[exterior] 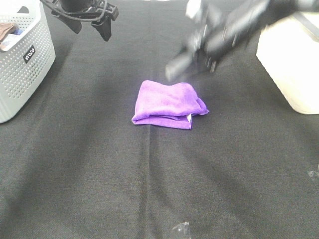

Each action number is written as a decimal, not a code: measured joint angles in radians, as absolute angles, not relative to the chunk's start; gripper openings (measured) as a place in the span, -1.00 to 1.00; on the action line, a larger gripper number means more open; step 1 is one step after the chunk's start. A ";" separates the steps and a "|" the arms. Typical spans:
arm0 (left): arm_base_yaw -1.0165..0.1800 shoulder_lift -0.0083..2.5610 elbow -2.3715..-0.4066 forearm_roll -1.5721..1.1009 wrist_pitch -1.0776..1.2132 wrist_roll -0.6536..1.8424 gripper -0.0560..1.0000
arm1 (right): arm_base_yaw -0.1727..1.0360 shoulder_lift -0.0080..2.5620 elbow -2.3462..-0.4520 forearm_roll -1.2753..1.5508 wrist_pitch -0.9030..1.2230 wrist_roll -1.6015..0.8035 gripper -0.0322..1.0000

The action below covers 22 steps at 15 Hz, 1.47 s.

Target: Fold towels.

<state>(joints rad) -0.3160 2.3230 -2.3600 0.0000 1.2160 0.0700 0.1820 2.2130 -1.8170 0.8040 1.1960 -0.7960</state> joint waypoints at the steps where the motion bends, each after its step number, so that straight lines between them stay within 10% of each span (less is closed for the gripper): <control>1: -0.314 2.319 -2.360 0.012 1.216 0.071 0.43 | 0.182 2.173 -1.817 0.724 1.194 -0.732 0.68; 10: -0.086 2.009 -2.209 -0.048 1.214 0.036 0.43 | -0.122 1.750 -1.745 0.430 1.204 -0.351 0.72; 22: 0.030 0.695 -0.896 0.036 1.073 0.052 0.43 | -0.146 0.472 -0.834 0.367 1.221 -0.358 0.72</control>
<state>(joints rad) 0.0300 0.6950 -0.8960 0.0360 1.0730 0.0520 -0.1460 0.4720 -0.8340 0.3670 1.2210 -0.3580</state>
